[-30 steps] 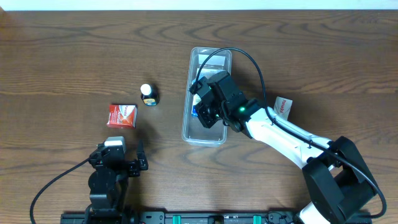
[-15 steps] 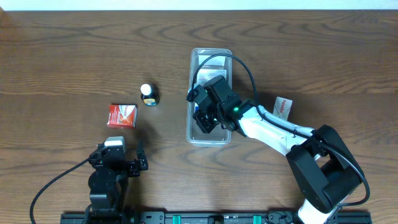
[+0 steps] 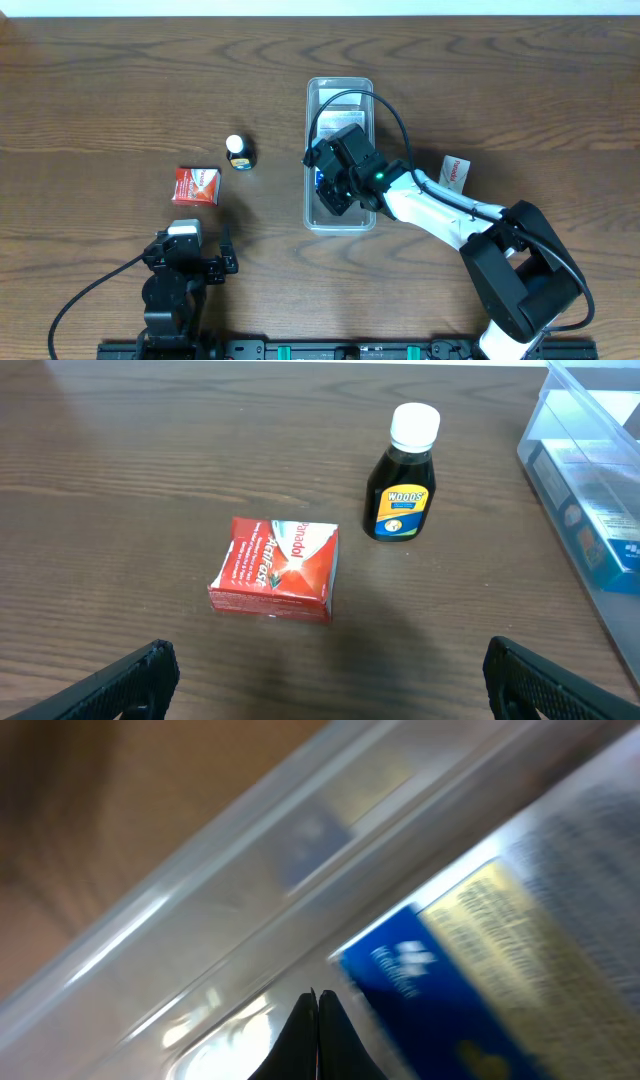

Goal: Pack container
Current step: 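Push the blue box flat inside the container with the right gripper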

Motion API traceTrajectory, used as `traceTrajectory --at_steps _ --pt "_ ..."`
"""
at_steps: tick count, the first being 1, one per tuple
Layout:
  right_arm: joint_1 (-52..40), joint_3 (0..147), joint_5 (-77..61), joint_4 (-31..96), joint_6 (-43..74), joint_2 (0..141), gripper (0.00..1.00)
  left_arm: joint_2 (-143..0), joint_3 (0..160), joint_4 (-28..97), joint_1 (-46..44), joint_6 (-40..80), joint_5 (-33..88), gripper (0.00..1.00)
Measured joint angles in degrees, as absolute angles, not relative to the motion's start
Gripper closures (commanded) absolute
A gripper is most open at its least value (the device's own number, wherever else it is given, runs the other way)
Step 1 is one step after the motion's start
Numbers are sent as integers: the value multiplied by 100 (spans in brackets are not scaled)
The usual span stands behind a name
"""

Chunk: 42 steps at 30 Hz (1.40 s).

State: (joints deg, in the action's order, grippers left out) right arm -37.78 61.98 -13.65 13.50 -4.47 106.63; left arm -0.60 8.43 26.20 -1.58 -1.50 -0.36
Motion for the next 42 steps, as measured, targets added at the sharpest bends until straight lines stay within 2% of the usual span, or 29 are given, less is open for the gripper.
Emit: traceTrajectory --at_steps 8,17,23,42 --pt "-3778 6198 -753 926 -471 10663 99 -60 843 2620 -158 -150 -36 2" --pt "-3791 6198 -1553 1511 -578 10663 99 -60 843 2620 -158 -150 -38 2" --pt "-4023 6198 -1570 1555 -679 10663 99 -60 843 2620 -158 -150 -36 2" --pt "-4106 6198 257 661 -860 11052 99 -60 843 2620 -158 -150 -36 2"
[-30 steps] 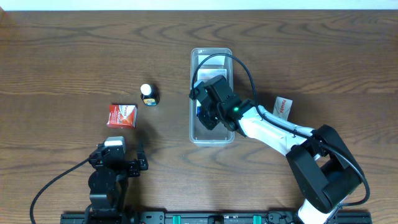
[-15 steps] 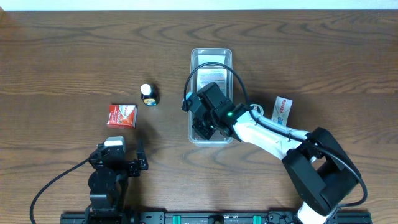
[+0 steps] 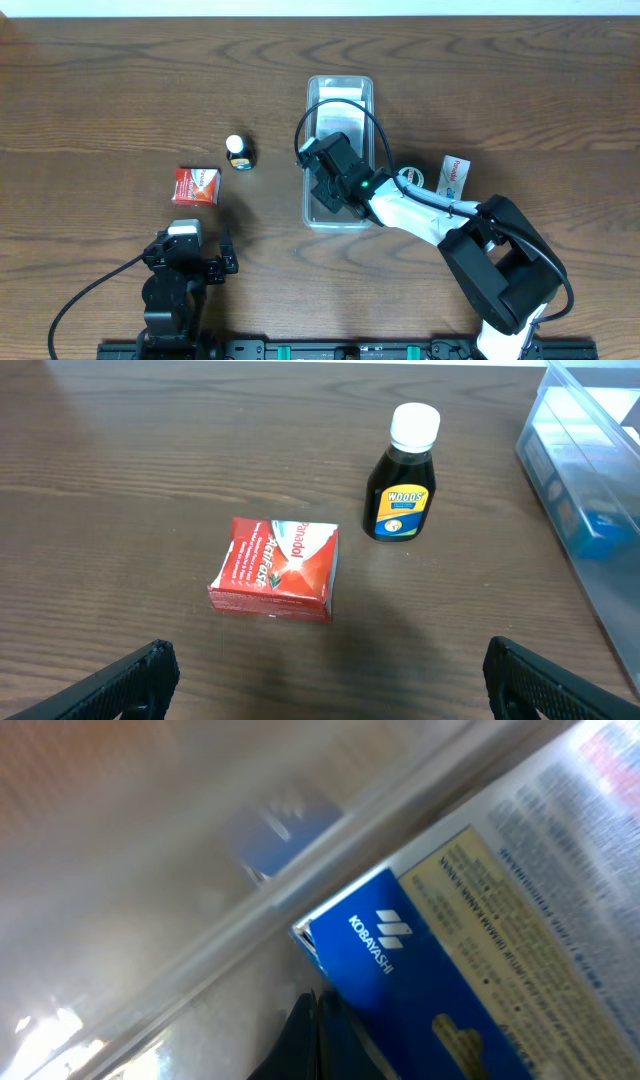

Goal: Pack container
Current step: 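Push the blue box flat inside the container with the right gripper, then move the right gripper to the white Panadol box and grasp it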

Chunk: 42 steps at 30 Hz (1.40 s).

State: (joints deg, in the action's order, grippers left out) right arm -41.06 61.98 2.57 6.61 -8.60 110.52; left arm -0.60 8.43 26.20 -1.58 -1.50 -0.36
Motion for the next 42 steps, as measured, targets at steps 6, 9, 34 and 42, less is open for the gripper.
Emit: traceTrajectory --at_steps 6,9,34,42 --pt "-4106 6198 548 231 -1199 11052 99 -60 843 2620 -158 -150 -36 2" --pt "-4106 6198 615 438 -1262 11032 99 -60 843 2617 -158 -150 -38 2" --pt "-2147 6040 1249 4311 2543 8396 10 -60 843 2622 -158 -150 -38 2" --pt "-1238 5944 805 4390 2860 9148 13 -60 843 2622 -158 -150 -38 2"
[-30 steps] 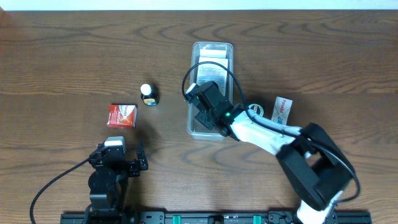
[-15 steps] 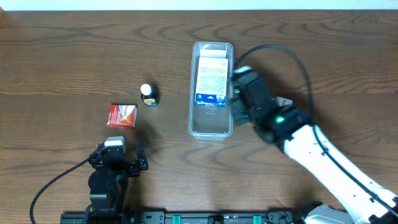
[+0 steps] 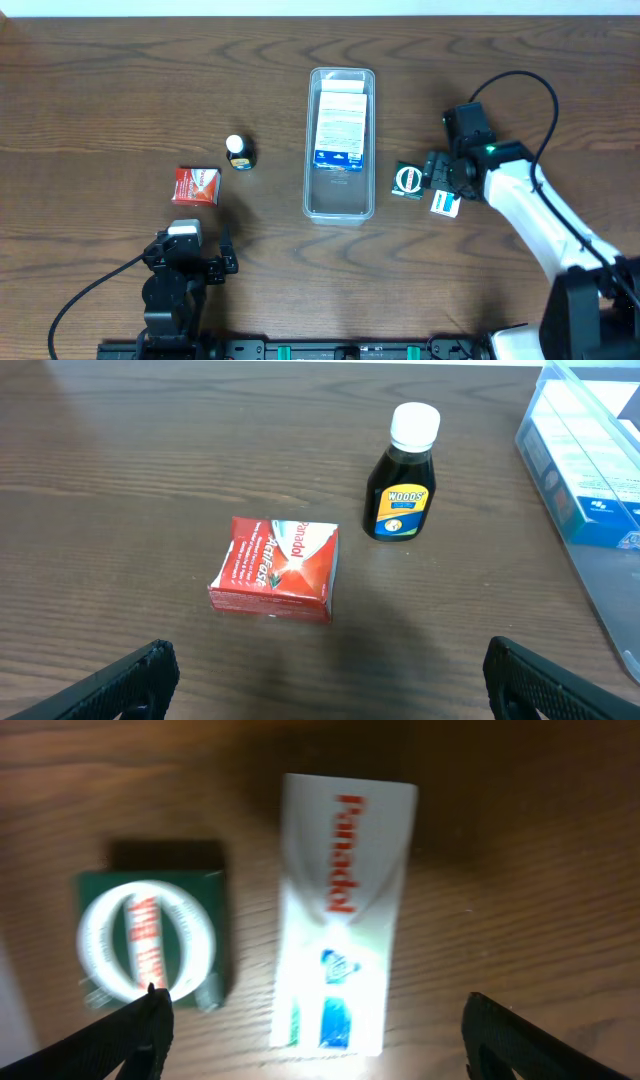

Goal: Pack container
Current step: 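Move the right gripper to the white Panadol box and grasp it, then carry the white Panadol box into the container and release it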

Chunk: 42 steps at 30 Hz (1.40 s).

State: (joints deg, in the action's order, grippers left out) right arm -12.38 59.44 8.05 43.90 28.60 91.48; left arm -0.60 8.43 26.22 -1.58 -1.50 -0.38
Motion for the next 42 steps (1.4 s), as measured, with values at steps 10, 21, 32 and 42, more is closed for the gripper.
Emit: traceTrajectory --at_steps 10,21,32,42 --pt "-1039 5944 598 4200 3087 10097 45 -60 843 2622 -158 -150 -38 2" --pt "-1039 5940 676 4108 3177 10160 55 -60 843 2622 -158 -150 -38 2" --pt "-1608 6831 252 4150 2628 8569 57 -60 843 2624 -158 -150 -38 2" --pt "-2792 8493 91 3715 2241 9312 56 -60 843 2624 -158 -150 -38 2"
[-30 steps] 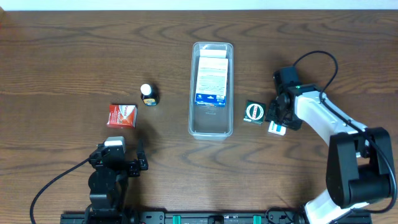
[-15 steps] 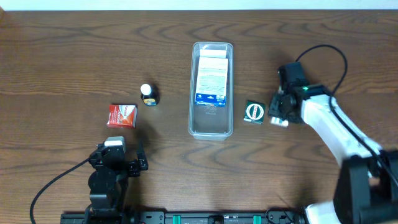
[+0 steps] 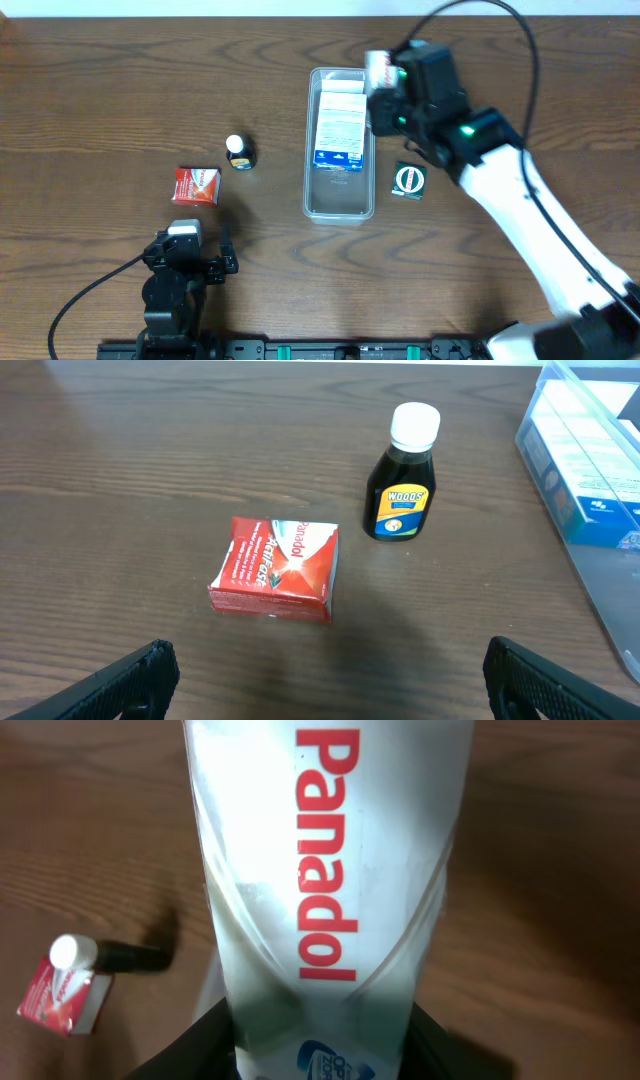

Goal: Pack container
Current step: 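Carry the white Panadol box into the container and release it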

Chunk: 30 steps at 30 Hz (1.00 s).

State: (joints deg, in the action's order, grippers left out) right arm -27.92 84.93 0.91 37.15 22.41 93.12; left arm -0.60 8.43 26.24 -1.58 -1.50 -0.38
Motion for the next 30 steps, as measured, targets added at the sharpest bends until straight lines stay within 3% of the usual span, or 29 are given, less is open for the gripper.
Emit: traceTrajectory --at_steps 12,19,23,30 --pt "-2950 9301 -478 2976 2543 11861 55 -62 843 2624 -158 -150 -36 2" --pt "-3002 9319 -701 2823 3227 12029 51 -62 843 2624 -158 -150 -36 2" --pt "-3070 9358 -725 2801 3559 12029 39 -62 843 2624 -158 -150 -36 2" --pt "-3085 9369 -755 2779 3752 12029 39 -62 843 2624 -158 -150 -38 2"
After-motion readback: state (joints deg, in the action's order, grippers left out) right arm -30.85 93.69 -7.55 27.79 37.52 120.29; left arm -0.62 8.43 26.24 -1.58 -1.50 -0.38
